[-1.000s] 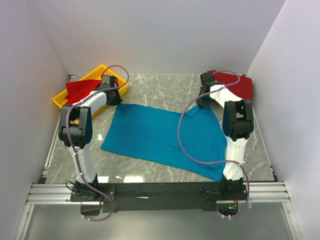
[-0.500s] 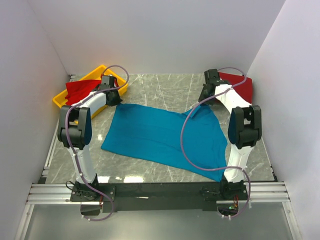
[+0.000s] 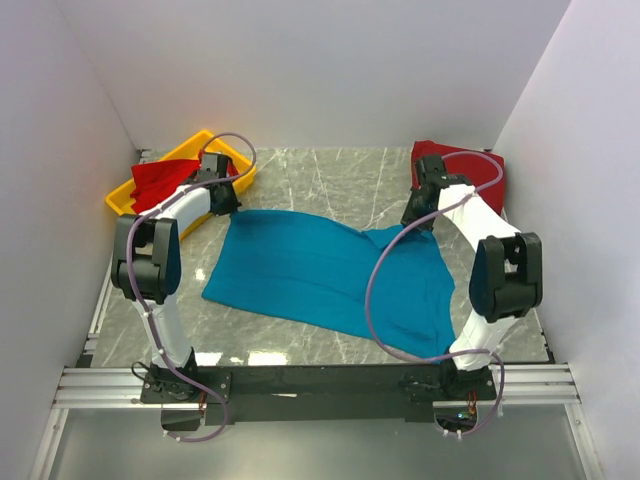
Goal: Fold and stack the t-shirts
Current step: Fold the tshirt
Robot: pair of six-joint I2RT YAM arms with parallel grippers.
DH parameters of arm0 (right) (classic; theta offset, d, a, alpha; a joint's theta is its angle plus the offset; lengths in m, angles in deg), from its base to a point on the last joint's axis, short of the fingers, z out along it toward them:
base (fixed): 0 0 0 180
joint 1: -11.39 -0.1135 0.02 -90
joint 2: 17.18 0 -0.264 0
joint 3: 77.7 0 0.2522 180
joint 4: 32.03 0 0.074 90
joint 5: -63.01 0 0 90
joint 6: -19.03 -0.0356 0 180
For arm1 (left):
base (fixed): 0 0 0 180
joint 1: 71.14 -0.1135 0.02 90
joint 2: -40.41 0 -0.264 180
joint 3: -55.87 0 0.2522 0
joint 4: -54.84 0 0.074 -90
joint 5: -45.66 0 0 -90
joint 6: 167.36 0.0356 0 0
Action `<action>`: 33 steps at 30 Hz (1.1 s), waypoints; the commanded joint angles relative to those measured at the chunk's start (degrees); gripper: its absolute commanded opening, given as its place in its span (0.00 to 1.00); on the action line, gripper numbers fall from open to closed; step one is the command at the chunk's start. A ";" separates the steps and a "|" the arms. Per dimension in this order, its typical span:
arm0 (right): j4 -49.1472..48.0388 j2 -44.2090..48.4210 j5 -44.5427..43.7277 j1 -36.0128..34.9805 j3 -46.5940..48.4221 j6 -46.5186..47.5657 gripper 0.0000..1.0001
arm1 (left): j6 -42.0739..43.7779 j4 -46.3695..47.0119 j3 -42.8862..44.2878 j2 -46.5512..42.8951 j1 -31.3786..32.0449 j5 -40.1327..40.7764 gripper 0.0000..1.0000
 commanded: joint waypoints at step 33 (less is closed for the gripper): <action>14.10 25.80 1.13 -13.02 -15.57 -13.41 0.00 | 2.35 -8.90 -6.08 -11.90 0.03 10.30 0.00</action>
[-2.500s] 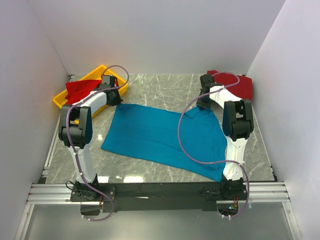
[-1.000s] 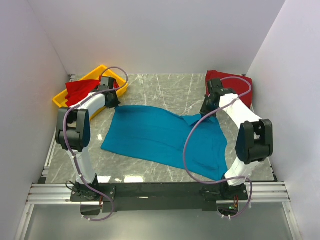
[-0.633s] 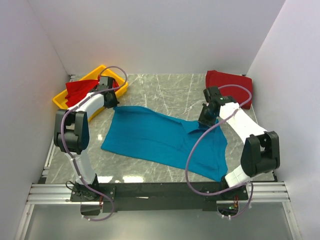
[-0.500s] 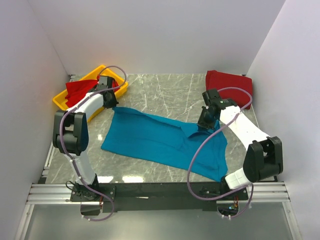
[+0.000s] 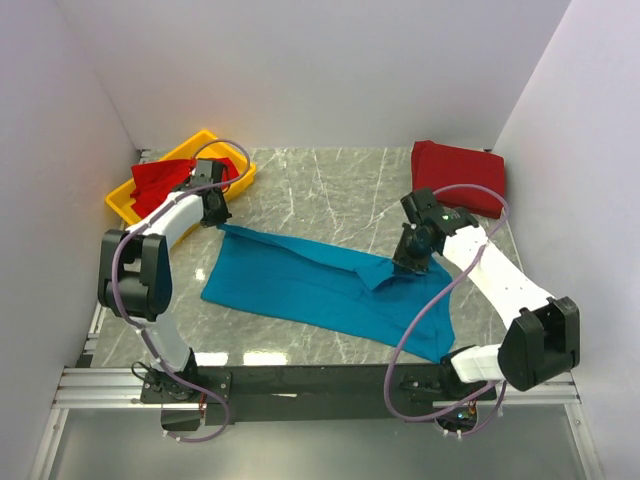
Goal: Fold and stack the t-shirts
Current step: Fold the tshirt
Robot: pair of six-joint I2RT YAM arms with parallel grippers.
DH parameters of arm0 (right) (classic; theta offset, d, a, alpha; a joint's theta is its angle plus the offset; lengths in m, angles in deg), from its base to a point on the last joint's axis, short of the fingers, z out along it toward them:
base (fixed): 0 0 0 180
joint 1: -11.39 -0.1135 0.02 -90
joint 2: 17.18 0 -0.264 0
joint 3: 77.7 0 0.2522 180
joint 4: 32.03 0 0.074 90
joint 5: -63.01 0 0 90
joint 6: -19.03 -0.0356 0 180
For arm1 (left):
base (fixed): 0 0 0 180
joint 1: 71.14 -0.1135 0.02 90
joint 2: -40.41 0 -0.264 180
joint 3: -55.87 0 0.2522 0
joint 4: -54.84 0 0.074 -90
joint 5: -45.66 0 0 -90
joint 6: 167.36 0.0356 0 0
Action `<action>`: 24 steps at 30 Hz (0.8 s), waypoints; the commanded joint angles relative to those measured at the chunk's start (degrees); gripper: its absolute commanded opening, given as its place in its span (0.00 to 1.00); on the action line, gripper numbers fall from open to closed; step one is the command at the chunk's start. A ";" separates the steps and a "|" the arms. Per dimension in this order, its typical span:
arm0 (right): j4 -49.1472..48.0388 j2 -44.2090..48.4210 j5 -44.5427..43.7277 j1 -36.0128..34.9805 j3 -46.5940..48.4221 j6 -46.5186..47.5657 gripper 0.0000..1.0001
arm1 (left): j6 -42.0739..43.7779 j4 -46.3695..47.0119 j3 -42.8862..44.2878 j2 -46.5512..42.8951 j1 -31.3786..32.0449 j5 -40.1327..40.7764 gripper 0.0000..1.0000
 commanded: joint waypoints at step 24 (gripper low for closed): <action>3.22 9.07 0.22 -10.16 -9.06 -10.22 0.00 | -0.06 -4.42 -5.16 -8.19 0.03 6.21 0.00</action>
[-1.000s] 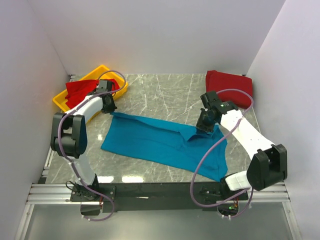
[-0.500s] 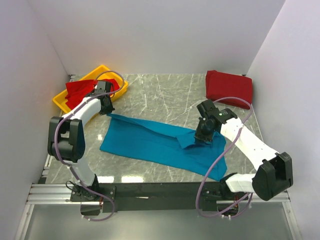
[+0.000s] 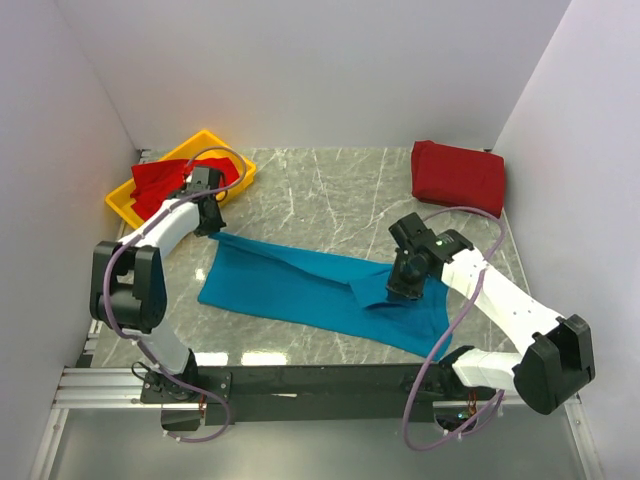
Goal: Fold and stack the t-shirts
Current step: Fold the tshirt
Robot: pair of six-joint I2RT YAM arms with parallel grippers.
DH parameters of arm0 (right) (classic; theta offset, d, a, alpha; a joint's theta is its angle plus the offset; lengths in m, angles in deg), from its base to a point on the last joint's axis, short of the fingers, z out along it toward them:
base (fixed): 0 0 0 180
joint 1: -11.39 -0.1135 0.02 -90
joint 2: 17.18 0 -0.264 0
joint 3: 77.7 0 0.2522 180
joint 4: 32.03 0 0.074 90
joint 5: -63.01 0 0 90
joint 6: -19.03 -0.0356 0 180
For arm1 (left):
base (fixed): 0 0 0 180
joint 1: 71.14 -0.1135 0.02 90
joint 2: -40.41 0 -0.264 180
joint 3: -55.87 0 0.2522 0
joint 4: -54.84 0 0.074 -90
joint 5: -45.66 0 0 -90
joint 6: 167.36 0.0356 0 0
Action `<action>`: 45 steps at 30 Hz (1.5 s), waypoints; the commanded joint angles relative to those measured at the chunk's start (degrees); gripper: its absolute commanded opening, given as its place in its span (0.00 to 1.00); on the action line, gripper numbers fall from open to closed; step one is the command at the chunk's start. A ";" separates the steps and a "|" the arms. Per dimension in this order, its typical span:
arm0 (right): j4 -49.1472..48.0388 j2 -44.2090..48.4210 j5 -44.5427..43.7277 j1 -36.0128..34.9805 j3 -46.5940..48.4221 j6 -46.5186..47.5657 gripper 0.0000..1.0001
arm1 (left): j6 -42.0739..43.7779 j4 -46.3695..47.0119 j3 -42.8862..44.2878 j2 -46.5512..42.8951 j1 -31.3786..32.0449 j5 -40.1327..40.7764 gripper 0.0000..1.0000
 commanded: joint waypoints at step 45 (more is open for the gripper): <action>-18.61 -6.33 -9.51 28.81 -7.58 9.79 0.49 | -2.87 3.63 6.61 11.59 2.32 -15.94 0.65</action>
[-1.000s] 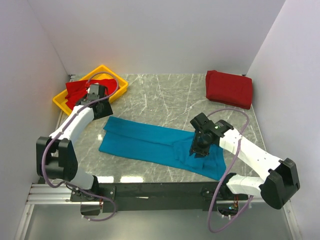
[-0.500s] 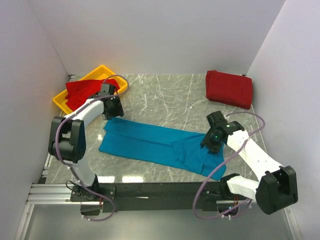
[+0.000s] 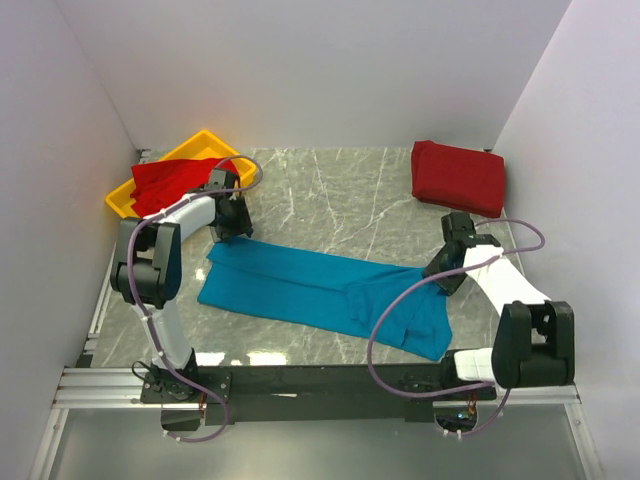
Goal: Fold and stack the t-shirts
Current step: Fold the tshirt
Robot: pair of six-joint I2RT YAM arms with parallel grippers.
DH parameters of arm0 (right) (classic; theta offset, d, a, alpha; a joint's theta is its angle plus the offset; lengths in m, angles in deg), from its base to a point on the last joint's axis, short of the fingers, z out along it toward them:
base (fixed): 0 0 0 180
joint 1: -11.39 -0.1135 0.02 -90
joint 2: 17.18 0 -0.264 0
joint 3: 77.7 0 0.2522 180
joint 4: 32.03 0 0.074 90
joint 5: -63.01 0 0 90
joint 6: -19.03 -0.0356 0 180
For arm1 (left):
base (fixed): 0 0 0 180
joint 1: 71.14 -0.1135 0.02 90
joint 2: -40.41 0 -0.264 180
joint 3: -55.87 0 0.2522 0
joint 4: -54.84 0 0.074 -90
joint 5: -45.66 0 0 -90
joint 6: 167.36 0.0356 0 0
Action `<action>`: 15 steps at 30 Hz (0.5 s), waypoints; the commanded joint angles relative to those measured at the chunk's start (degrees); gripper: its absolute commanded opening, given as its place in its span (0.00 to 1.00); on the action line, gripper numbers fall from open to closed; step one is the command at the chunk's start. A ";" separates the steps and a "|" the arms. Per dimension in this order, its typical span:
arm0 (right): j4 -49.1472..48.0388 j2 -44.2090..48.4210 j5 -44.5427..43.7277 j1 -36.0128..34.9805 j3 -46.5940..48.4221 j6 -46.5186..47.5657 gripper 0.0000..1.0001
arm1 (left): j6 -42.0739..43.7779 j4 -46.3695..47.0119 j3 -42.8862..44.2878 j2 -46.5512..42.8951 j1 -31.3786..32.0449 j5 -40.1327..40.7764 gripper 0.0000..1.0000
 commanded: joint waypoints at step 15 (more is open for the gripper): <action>-13.33 -6.51 0.53 4.94 2.05 5.98 0.48 | 0.45 0.41 3.71 2.65 -0.79 -0.94 0.65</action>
